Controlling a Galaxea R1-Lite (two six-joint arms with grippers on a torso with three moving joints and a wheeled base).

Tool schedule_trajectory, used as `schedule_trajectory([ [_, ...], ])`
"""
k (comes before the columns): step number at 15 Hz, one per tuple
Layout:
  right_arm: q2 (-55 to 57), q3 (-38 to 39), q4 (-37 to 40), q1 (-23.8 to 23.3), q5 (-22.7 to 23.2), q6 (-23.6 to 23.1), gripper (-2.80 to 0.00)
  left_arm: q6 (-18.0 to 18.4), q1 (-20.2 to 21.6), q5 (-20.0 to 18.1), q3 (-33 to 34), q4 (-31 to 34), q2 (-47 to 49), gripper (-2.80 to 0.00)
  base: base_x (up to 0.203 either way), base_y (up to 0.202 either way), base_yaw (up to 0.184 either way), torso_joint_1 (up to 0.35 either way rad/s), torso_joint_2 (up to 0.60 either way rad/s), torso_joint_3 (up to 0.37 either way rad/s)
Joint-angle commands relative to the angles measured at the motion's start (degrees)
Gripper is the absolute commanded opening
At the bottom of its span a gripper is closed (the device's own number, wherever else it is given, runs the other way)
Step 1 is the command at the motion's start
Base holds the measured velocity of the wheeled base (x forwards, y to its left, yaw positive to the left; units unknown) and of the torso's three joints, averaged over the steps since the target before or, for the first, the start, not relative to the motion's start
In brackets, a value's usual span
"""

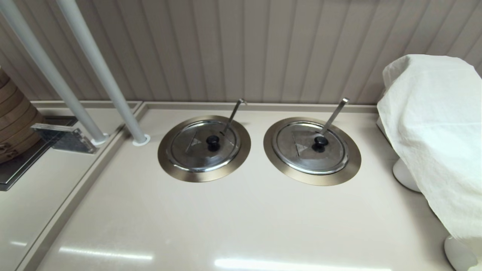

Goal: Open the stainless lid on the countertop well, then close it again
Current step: Open the lid

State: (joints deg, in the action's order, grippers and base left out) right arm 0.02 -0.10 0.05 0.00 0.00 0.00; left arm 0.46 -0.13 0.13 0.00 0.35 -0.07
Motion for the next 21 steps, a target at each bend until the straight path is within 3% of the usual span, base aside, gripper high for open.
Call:
schedule_trajectory([
  [1,-0.02,0.01,-0.04,0.0,0.0,0.0,0.0,0.06,0.01,0.04,0.09,0.0,0.07,-2.8,0.0,0.0,0.0,0.0,0.0,0.0],
  [7,-0.02,0.01,0.04,0.0,0.0,-0.18,0.0,1.09,0.05,0.3,-1.11,-0.26,0.07,-2.8,0.0,0.0,0.0,0.0,0.0,0.0],
  [9,-0.02,0.01,-0.05,0.0,0.0,-0.18,0.0,0.4,0.05,0.59,-8.35,1.13,0.11,-2.8,0.0,0.0,0.0,0.0,0.0,0.0],
  [12,-0.02,0.01,-0.03,0.0,0.0,-0.18,0.0,0.06,0.1,-0.46,-22.98,10.27,5.17,-2.8,0.0,0.0,0.0,0.0,0.0,0.0],
  [15,-0.02,0.01,-0.05,0.0,0.0,-0.09,0.0,-0.05,0.16,-1.45,-32.78,13.37,21.13,-2.8,0.0,0.0,0.0,0.0,0.0,0.0],
  [18,-0.02,0.01,-0.05,0.0,0.0,-0.09,0.0,-0.35,-0.15,-2.97,-46.73,18.74,42.93,-2.8,0.0,0.0,0.0,0.0,0.0,0.0],
  [21,-0.02,0.01,-0.02,0.0,0.0,0.0,0.0,-4.76,-2.25,-3.75,-64.63,25.59,65.39,-2.8,0.0,0.0,0.0,0.0,0.0,0.0],
])
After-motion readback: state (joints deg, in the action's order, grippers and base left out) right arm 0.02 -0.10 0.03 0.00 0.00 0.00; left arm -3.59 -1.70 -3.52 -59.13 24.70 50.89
